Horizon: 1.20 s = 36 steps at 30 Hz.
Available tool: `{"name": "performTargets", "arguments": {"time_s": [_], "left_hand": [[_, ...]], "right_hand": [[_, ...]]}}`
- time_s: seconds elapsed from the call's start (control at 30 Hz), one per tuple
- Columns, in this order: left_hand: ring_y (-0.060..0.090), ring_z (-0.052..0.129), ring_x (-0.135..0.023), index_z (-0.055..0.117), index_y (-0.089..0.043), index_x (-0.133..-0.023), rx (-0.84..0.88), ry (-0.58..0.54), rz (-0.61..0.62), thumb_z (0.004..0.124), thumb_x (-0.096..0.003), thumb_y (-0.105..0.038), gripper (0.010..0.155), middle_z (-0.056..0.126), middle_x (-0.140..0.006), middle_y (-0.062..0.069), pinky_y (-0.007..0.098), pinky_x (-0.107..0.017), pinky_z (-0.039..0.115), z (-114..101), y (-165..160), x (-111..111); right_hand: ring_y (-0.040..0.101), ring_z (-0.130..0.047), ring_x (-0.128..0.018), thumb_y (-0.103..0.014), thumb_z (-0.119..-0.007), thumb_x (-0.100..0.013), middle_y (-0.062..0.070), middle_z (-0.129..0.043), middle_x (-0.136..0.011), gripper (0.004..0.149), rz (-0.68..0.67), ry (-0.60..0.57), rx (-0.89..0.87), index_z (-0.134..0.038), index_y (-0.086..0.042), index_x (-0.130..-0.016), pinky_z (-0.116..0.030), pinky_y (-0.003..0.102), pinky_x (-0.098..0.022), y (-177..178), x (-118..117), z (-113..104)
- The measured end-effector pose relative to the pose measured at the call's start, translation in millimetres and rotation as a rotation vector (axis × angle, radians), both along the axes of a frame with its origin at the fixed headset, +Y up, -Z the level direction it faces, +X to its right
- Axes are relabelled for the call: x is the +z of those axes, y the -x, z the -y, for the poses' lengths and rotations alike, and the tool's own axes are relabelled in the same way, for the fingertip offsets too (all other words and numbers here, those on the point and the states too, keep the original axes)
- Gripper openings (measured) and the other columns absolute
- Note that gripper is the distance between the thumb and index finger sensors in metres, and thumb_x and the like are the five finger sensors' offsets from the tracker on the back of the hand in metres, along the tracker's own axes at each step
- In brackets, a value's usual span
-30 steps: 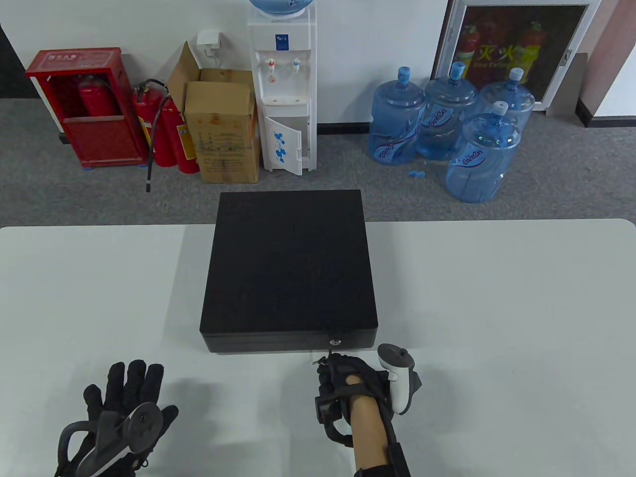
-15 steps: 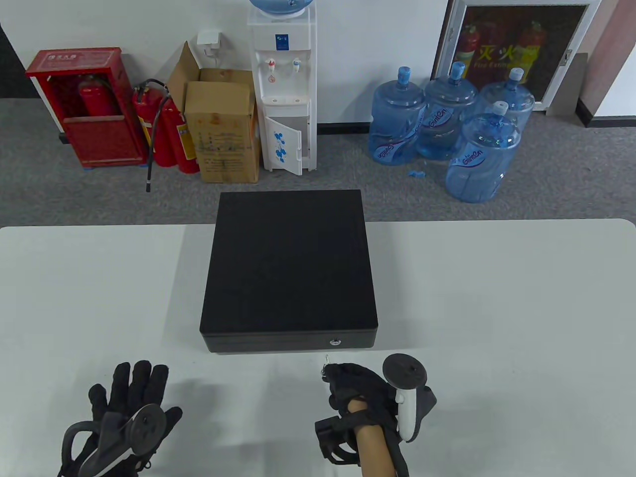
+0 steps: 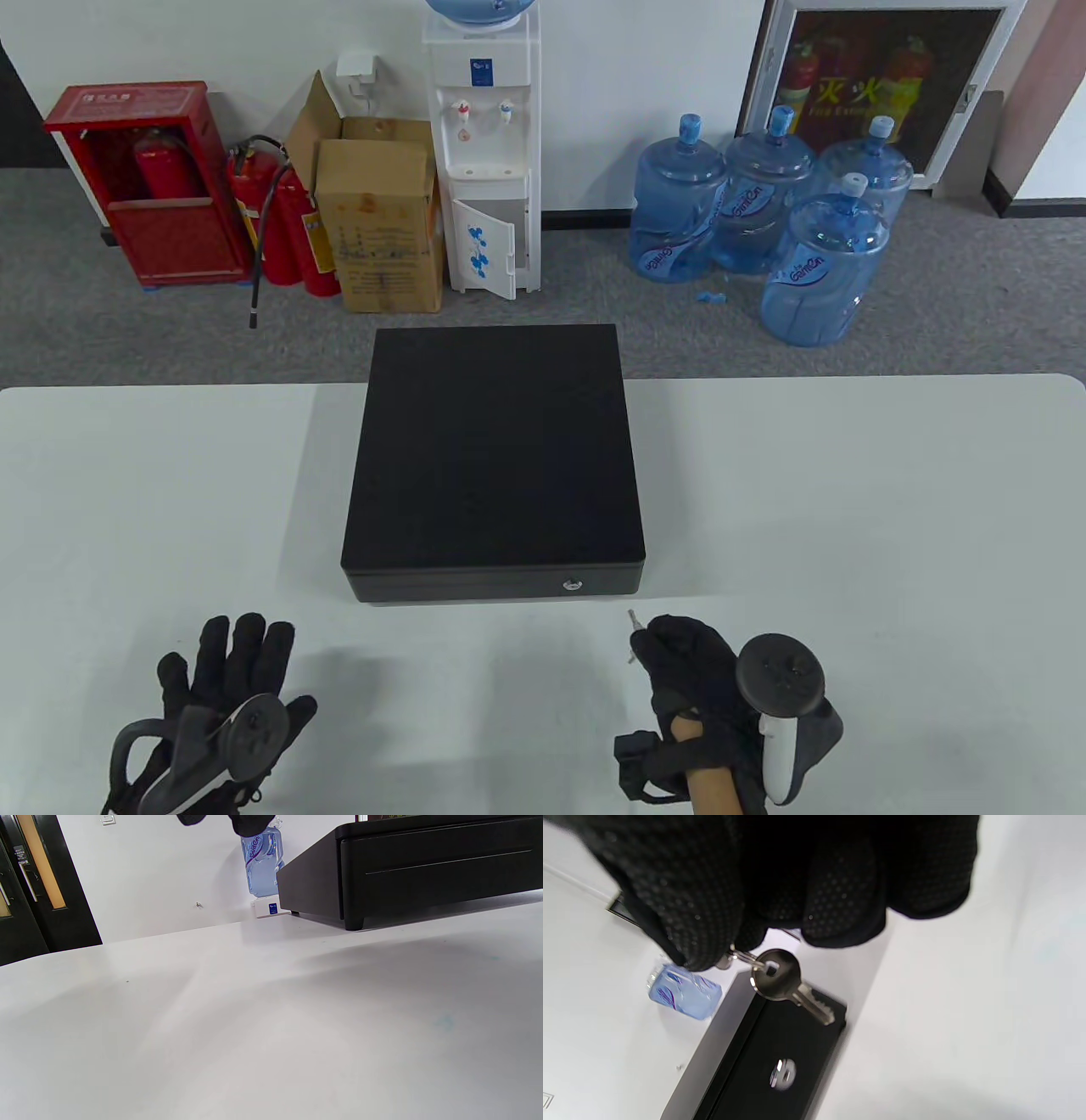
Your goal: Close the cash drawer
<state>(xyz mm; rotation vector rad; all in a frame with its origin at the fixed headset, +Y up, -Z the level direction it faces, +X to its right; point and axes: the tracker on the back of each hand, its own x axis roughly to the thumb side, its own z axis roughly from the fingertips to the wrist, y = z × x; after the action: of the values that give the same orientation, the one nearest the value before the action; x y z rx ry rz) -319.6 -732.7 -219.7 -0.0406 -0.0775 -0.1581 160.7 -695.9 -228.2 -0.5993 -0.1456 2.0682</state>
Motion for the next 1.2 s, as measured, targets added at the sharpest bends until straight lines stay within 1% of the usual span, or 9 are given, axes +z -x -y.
{"name": "performTargets", "arguments": {"time_s": [0.07, 0.13, 0.23, 0.4, 0.5, 0.67, 0.8, 0.97, 1.2], "left_hand": [[0.045, 0.028, -0.12, 0.019, -0.03, -0.119, -0.005, -0.002, 0.003, 0.043, -0.0496, -0.07, 0.083, 0.031, -0.131, 0.011, 0.074, -0.076, 0.033, -0.1, -0.7, 0.0], [0.045, 0.028, -0.12, 0.019, -0.031, -0.118, -0.006, -0.002, 0.006, 0.043, -0.0496, -0.07, 0.083, 0.031, -0.13, 0.011, 0.074, -0.076, 0.032, 0.1, -1.4, 0.1], [0.045, 0.028, -0.12, 0.019, -0.03, -0.119, -0.008, -0.001, 0.01, 0.043, -0.0495, -0.07, 0.083, 0.031, -0.131, 0.011, 0.074, -0.076, 0.032, 0.6, -2.2, 0.1], [0.045, 0.028, -0.12, 0.019, -0.03, -0.119, -0.008, -0.01, 0.008, 0.043, -0.0496, -0.07, 0.083, 0.031, -0.13, 0.011, 0.074, -0.076, 0.033, 0.0, -1.6, 0.5], [0.045, 0.028, -0.12, 0.019, -0.03, -0.118, -0.009, -0.013, 0.006, 0.043, -0.0496, -0.07, 0.083, 0.031, -0.13, 0.011, 0.074, -0.076, 0.033, -0.1, -1.1, 0.8], [0.045, 0.028, -0.12, 0.019, -0.03, -0.119, -0.012, -0.009, 0.003, 0.043, -0.0496, -0.07, 0.083, 0.031, -0.13, 0.011, 0.074, -0.076, 0.033, -0.2, -1.2, 1.2], [0.045, 0.028, -0.12, 0.019, -0.03, -0.118, -0.012, -0.006, 0.001, 0.043, -0.0496, -0.07, 0.083, 0.032, -0.13, 0.011, 0.074, -0.076, 0.033, -0.3, -0.9, 1.2], [0.045, 0.028, -0.12, 0.019, -0.03, -0.118, -0.013, -0.001, 0.0, 0.043, -0.0496, -0.07, 0.083, 0.032, -0.13, 0.011, 0.074, -0.076, 0.033, -0.2, -1.0, 1.2], [0.045, 0.028, -0.12, 0.019, -0.03, -0.118, -0.016, -0.002, 0.001, 0.043, -0.0496, -0.07, 0.083, 0.031, -0.131, 0.011, 0.074, -0.076, 0.033, -1.0, -1.3, 1.2]], "right_hand": [[0.015, -0.1, -0.045, -0.047, -0.093, -0.032, -0.004, -0.094, -0.07, 0.042, 0.032, -0.049, 0.044, -0.091, -0.034, -0.071, -0.087, 0.043, -0.046, -9.8, 2.6, 2.4], [0.015, -0.1, -0.045, -0.047, -0.09, -0.033, -0.003, -0.094, -0.071, 0.04, 0.072, -0.084, 0.047, -0.091, -0.034, -0.072, -0.087, 0.043, -0.046, -17.4, 3.6, 5.7], [0.016, -0.099, -0.048, -0.045, -0.087, -0.036, -0.002, -0.092, -0.073, 0.04, 0.129, -0.124, 0.015, -0.089, -0.032, -0.074, -0.086, 0.044, -0.049, -28.1, 3.9, 14.4], [0.017, -0.098, -0.051, -0.044, -0.084, -0.038, -0.002, -0.09, -0.076, 0.04, 0.296, -0.171, -0.076, -0.087, -0.032, -0.076, -0.085, 0.044, -0.05, -42.7, 1.9, 35.4], [0.017, -0.098, -0.051, -0.043, -0.083, -0.039, -0.001, -0.089, -0.076, 0.04, 0.346, -0.205, -0.122, -0.086, -0.031, -0.077, -0.084, 0.044, -0.051, -47.1, -1.9, 42.1], [0.017, -0.098, -0.049, -0.043, -0.082, -0.04, -0.001, -0.091, -0.074, 0.04, 0.327, -0.218, -0.12, -0.088, -0.029, -0.077, -0.085, 0.044, -0.05, -49.5, -13.7, 47.4], [0.015, -0.099, -0.042, -0.043, -0.084, -0.039, 0.001, -0.092, -0.066, 0.039, 0.3, -0.205, -0.005, -0.09, -0.024, -0.074, -0.086, 0.043, -0.045, -50.3, -23.4, 44.6], [0.013, -0.098, -0.034, -0.043, -0.083, -0.039, 0.003, -0.093, -0.06, 0.039, 0.31, -0.165, 0.063, -0.091, -0.022, -0.071, -0.087, 0.041, -0.04, -54.1, -33.8, 40.5], [0.011, -0.098, -0.027, -0.045, -0.085, -0.038, 0.003, -0.094, -0.053, 0.04, 0.348, -0.157, 0.124, -0.093, -0.02, -0.068, -0.088, 0.039, -0.035, -59.9, -32.3, 44.6]]}}
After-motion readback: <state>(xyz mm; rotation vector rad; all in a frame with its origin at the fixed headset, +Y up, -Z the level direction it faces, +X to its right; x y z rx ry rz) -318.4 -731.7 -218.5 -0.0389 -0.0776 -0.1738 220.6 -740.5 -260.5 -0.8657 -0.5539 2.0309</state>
